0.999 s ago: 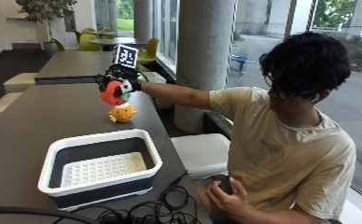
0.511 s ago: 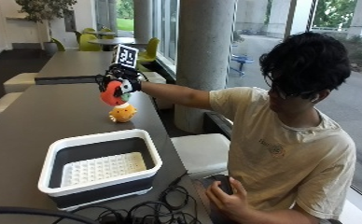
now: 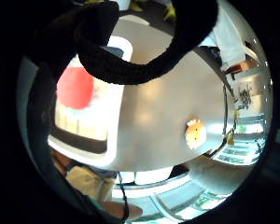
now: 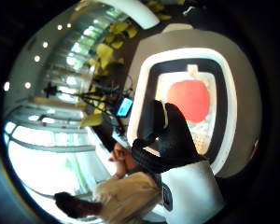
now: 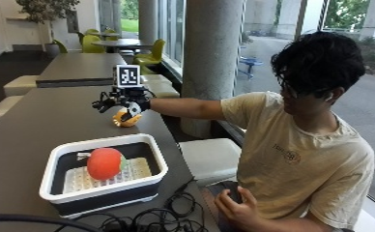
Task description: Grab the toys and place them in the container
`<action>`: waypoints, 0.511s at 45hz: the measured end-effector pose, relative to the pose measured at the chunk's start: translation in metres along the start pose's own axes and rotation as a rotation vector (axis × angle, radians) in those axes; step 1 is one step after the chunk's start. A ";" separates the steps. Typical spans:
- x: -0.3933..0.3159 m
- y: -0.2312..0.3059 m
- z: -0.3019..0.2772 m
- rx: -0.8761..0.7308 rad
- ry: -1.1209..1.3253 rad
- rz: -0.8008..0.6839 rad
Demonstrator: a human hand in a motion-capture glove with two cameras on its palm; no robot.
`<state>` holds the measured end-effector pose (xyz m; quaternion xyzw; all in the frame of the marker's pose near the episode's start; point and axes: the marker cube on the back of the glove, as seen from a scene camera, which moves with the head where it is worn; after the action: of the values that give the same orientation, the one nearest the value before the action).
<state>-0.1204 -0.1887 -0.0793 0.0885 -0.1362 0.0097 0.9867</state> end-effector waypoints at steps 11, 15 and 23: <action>0.070 0.058 0.015 -0.050 0.207 0.096; 0.086 0.076 0.021 -0.081 0.201 0.145; 0.127 0.113 0.029 -0.083 0.208 0.182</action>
<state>-0.0110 -0.0831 0.0023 0.0335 -0.0411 0.1027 0.9933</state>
